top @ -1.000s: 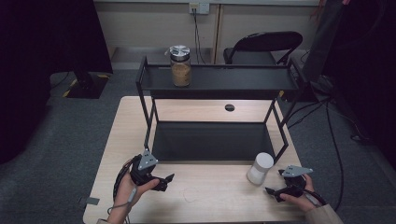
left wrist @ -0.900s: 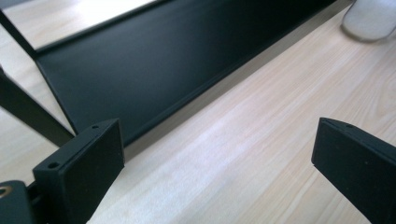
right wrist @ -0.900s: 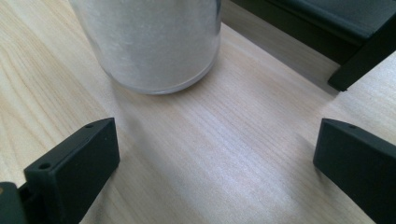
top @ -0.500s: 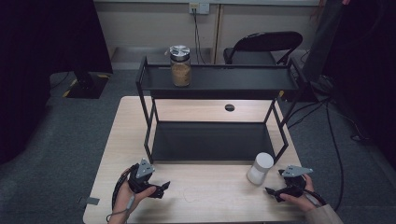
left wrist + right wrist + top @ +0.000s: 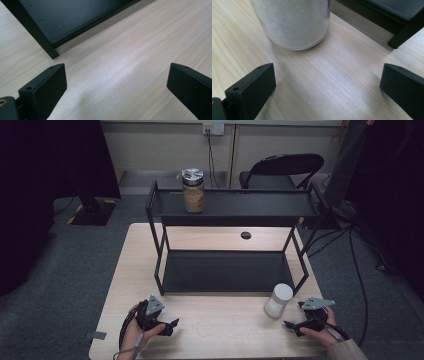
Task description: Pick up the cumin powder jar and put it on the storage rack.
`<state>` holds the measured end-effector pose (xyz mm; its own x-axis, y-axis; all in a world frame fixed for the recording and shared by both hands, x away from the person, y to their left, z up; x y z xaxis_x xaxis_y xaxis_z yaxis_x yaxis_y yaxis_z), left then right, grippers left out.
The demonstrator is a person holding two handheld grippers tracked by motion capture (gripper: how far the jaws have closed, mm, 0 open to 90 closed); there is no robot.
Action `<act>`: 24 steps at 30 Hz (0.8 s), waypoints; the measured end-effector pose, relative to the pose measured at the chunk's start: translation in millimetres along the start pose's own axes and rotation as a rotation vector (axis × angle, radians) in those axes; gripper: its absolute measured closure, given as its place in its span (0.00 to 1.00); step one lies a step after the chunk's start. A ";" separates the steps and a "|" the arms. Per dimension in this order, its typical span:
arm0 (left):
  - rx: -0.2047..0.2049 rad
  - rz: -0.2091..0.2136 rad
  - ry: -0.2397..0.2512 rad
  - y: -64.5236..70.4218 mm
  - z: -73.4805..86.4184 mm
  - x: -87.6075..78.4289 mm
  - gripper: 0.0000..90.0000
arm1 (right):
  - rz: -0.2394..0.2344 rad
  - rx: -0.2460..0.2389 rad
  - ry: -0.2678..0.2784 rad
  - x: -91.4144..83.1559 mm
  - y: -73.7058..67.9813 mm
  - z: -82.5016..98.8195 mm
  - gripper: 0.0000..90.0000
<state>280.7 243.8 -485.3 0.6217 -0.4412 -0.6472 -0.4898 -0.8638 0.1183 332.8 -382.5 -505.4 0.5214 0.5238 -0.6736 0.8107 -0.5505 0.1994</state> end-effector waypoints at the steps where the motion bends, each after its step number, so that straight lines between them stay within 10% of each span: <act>1: 0.012 0.000 -0.008 0.0 0.0 0.5 0.03 | 0.000 0.000 0.000 0.0 0.0 0.0 0.00; 24: 0.027 -0.036 -0.067 2.7 9.3 9.4 0.03 | 0.000 0.000 0.000 0.0 0.0 0.0 0.00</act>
<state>279.5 239.6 -498.0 0.5972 -0.3919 -0.6998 -0.4846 -0.8715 0.0745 332.8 -382.5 -505.4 0.5213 0.5239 -0.6737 0.8107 -0.5504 0.1993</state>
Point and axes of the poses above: each handheld gripper's, and its own axes: x roughly forward along the jaws, z roughly out of its underside, y roughly to its right, the point moved 6 cm from there along x, roughly forward along the jaws, and after that the axes turned 12 degrees about -x, right-handed, at the moved point
